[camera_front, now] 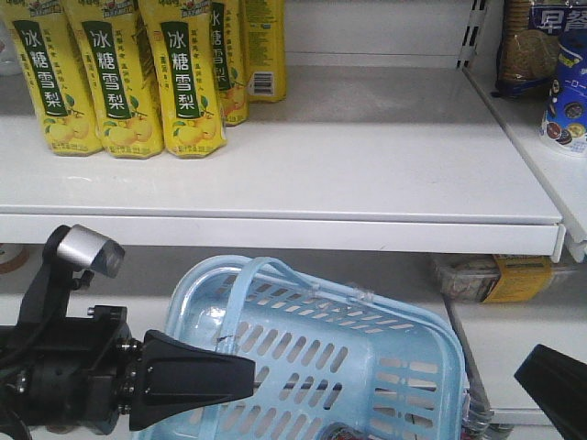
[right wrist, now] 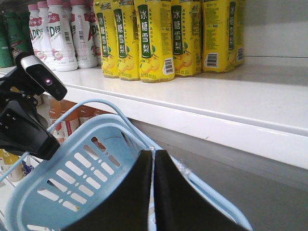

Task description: Place coke in basket with both arms

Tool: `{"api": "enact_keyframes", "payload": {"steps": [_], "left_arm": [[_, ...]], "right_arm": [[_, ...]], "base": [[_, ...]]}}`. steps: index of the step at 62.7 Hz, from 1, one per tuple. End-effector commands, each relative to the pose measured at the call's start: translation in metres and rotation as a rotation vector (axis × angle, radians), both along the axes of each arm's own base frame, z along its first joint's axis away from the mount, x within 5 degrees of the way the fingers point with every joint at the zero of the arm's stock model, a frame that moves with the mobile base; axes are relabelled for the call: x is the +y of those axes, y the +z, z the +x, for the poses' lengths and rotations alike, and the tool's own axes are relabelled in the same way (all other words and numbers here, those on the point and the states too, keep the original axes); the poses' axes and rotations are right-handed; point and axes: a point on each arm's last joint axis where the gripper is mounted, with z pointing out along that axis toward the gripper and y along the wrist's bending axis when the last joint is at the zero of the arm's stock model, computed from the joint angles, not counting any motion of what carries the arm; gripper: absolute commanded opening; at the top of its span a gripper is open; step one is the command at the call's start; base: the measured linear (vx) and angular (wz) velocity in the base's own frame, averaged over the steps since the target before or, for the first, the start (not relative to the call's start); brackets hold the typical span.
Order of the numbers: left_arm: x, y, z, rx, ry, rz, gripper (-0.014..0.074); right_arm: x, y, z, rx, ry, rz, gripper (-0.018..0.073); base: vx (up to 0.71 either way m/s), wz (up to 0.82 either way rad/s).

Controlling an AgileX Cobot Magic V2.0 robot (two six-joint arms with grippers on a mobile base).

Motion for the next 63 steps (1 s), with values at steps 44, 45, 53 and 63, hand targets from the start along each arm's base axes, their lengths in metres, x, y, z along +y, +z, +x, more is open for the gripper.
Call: {"api": "enact_keyframes", "payload": {"steps": [44, 45, 53, 63], "left_arm": [[0.010, 0.013, -0.032, 0.005, 0.089, -0.215, -0.0006], [0.011, 0.012, -0.034, -0.001, 0.096, -0.214, -0.0006], [0.021, 0.007, -0.050, -0.086, 0.176, -0.230, -0.0006], [0.036, 0.000, -0.070, -0.269, 0.301, -0.265, -0.0006]], "right_arm": [[-0.002, 0.007, 0.001, -0.024, -0.028, -0.006, -0.0004], [-0.002, 0.007, 0.001, -0.024, -0.028, -0.006, -0.0004], [-0.002, 0.007, 0.001, -0.024, -0.028, -0.006, -0.0004], [-0.002, 0.008, 0.001, -0.025, -0.030, -0.005, -0.0004]], "base": [[0.00, 0.00], [0.00, 0.00], [0.00, 0.00], [0.00, 0.00]]}}
